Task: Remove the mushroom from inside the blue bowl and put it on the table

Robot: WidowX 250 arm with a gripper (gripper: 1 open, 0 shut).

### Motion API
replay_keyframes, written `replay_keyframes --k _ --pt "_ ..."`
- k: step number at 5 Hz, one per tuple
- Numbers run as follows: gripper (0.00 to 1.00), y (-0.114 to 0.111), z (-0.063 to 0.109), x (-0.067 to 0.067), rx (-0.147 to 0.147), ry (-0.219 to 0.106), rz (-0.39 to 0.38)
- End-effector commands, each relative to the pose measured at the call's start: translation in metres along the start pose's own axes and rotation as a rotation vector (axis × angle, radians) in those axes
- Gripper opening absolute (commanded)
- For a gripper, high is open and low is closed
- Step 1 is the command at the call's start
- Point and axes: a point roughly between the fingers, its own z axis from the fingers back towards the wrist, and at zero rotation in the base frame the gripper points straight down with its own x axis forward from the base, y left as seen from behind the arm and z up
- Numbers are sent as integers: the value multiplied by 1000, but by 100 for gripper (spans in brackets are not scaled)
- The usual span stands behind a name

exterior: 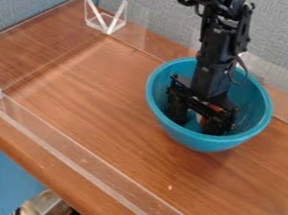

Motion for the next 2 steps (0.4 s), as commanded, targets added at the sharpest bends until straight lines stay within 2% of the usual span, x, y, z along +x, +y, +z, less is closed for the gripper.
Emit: replay_keyframes --k 1,2 --pt "100 0 24 1 1 -72 -5" --pt "100 -1 25 1 -2 -73 -7"
